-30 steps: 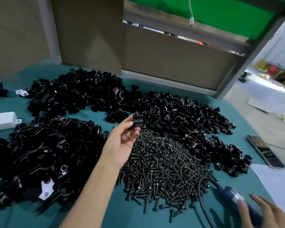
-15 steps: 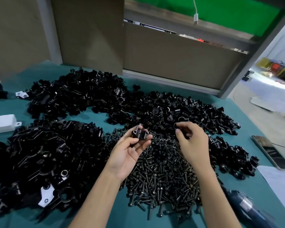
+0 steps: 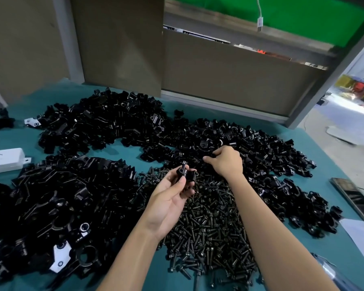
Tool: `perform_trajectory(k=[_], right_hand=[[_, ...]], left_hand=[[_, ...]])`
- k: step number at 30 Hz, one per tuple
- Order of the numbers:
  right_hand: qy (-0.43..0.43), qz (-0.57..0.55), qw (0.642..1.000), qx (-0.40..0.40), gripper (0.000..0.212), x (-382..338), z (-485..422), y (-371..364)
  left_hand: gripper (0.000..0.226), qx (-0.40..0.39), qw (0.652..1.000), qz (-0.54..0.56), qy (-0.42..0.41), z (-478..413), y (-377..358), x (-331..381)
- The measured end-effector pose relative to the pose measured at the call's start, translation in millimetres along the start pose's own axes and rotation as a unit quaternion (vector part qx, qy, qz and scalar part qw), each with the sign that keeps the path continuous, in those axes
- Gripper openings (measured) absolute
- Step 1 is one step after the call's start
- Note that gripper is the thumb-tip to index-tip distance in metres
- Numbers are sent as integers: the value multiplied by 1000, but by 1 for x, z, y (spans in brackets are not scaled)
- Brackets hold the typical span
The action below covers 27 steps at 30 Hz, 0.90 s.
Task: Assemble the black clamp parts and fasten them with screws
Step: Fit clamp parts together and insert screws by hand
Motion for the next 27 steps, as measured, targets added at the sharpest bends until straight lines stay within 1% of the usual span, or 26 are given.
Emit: perform_trajectory(k=[3,5,8,9,12,14,17,19,20,22,24,25,26,27], right_hand=[[-47,-133,990,-12,20,16,-3,2],[-44,-190,981,3,16,21,-2,5],[-20,-259,965,39,18,22,4,16],[-9,-303,952,39,17,21,6,20],[37,-450,892,0,13,12,20,29],[84,-476,875,-27,18,3,33,35],[158,-452,875,-64,26,-11,54,42],[195,-451,863,-117,23,-22,68,45],[205,-464,849,-147,20,-28,74,46],[198,-513,813,-192,19,-37,84,46],[170,-566,777,-216,19,-41,92,40],[160,-580,767,-223,19,-42,96,36],[154,-582,766,-226,18,-42,99,32],[153,-576,771,-224,19,-41,102,29]], left_hand=[[42,4,1000,-10,-8,-1,3,1],[44,2,1000,-20,-13,-1,3,1],[43,1,999,-42,-24,0,2,1],[43,0,998,-54,-29,0,2,1],[42,1,994,-101,-41,1,0,2],[41,-2,992,-120,-45,2,-2,2],[34,-1,993,-110,-46,2,-4,5],[30,-2,993,-107,-49,3,-4,7],[30,-2,993,-110,-52,4,-4,9],[27,-1,991,-117,-63,5,-5,11],[26,-5,989,-119,-83,7,-8,12],[27,-7,989,-116,-91,8,-9,13],[27,-6,989,-110,-96,8,-9,14],[27,-4,990,-102,-98,7,-9,14]])
Point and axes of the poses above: each hand's wrist, its own z-axis away from the middle knuckle, its own y-axis out of the back of the hand, x = y × z, the point moved 7 cm from there along -z, towards the middle knuckle, and after that the axes turned 6 degrees about z, right-handed, at the moved point
